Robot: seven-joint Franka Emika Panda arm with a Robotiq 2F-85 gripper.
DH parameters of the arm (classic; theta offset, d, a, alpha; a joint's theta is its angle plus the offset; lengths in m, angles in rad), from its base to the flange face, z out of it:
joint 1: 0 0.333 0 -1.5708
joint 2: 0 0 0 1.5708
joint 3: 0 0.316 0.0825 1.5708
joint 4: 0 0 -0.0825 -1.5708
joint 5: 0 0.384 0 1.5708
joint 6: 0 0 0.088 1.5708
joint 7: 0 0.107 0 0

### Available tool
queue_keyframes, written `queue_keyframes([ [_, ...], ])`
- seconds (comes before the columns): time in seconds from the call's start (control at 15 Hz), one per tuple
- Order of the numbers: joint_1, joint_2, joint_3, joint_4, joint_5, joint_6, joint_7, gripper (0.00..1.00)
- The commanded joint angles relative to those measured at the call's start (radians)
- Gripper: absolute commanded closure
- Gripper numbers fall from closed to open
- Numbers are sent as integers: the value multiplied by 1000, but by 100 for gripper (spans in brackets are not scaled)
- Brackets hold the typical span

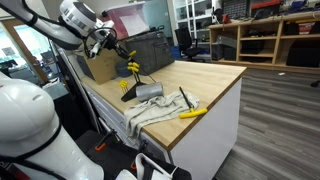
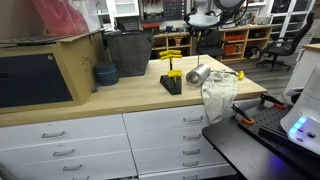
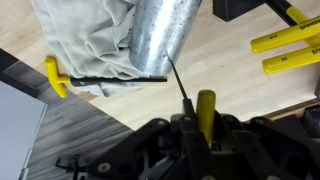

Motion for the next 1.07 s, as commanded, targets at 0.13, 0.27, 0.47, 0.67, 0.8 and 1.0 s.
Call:
queue_keyframes([
  [0.13,53,-131,-28,-74,200,43,-135,97],
  [0.27,77,-160,-31,-74,313,36,-185,97],
  [0.47,102,-182,-24,-53,469,17,-230,97],
  [0.67,112,-179,-19,-33,583,3,-246,97],
  [0.8,103,-164,-13,-25,632,12,-238,97],
  [1.0,77,-127,-4,-13,673,34,-207,97],
])
